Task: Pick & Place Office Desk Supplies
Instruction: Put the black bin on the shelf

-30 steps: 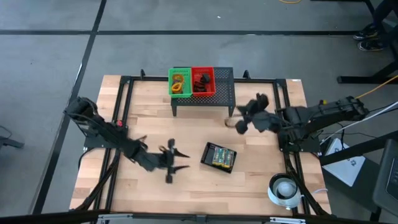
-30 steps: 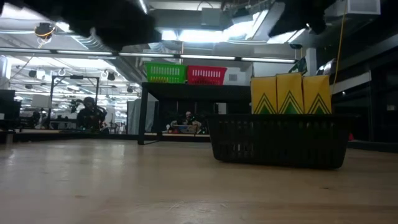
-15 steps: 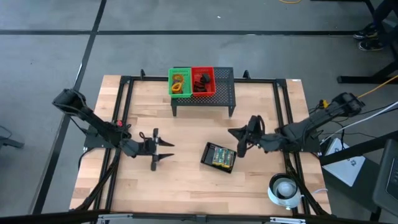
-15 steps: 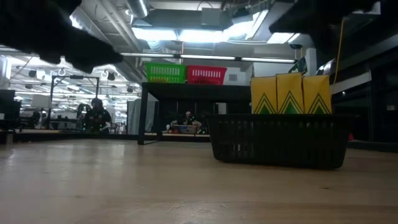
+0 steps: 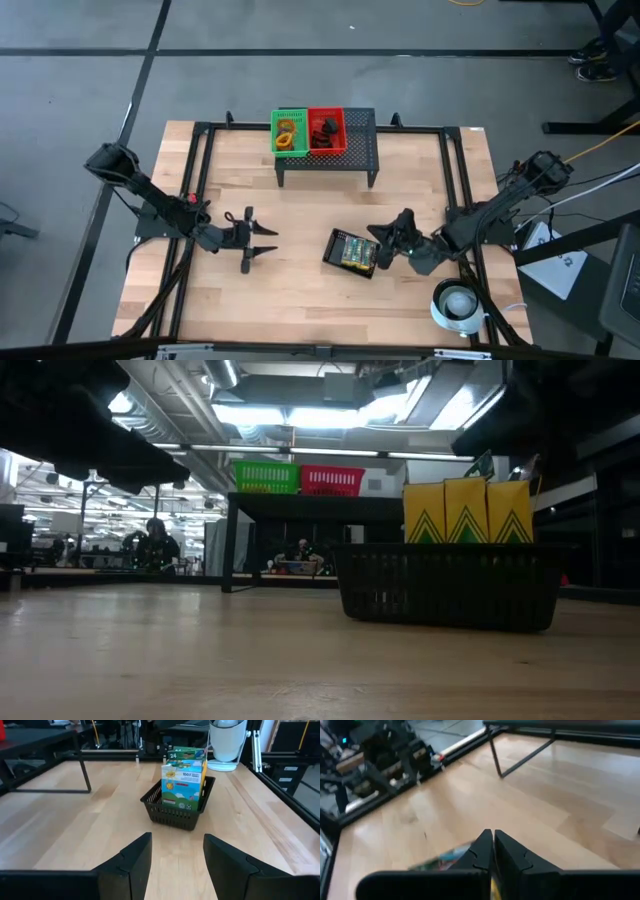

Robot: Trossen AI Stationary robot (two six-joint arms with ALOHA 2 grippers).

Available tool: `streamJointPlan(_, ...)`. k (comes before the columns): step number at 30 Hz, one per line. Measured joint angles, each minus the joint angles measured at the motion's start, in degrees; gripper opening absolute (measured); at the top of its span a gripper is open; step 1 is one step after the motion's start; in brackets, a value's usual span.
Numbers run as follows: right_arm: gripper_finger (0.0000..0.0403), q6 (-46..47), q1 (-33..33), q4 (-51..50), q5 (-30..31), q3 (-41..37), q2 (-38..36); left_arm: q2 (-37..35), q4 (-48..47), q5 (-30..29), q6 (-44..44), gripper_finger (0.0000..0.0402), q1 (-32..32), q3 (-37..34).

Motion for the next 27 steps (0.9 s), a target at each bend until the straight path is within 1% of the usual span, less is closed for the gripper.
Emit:
streamJointPlan(2, 0.0022, 0.6, 1.0, -0.5, 0.0, 0.0, 1.5, 0.2, -0.3, 0.1, -1.2, 0.0175, 0.0, 0.0)
streamJointPlan(7, 0.0022, 2.5, 1.7, -2.0, 3.1, 0.0, 3.1, 0.2, -0.4, 0.1, -3.1, 0.0175, 0.0, 0.0)
streamJointPlan(11, 0.0022, 3.0, 1.5, -6.2, 1.9, 0.0, 1.8, 0.2, -0.5, 0.2, -3.3, 0.0175, 0.0, 0.0)
streamJointPlan(15, 0.0026, 3.0, 1.4, -9.8, 3.4, 0.0, -0.4, 0.2, -0.5, 0.3, -3.3, 0.0175, 0.0, 0.0)
streamJointPlan(18, 0.0042, 2.8, 1.4, -12.5, 4.8, 0.0, -2.4, 0.2, -0.5, 1.3, -3.5, 0.0175, 0.0, 0.0)
streamJointPlan(21, 0.0073, 3.0, 1.4, -15.7, 5.0, 0.0, -4.1, 0.2, -0.5, 1.4, -4.1, 0.0175, 0.0, 0.0)
streamJointPlan(23, 0.0095, 3.0, 1.4, -17.9, 6.3, 0.0, -4.4, 0.2, -0.5, 1.4, -4.2, 0.0175, 0.0, 0.0)
streamJointPlan(27, 0.0121, 2.1, 1.1, -20.8, 5.1, 0.0, -4.1, 0.2, -0.7, 1.4, -4.6, 0.0175, 0.0, 0.0)
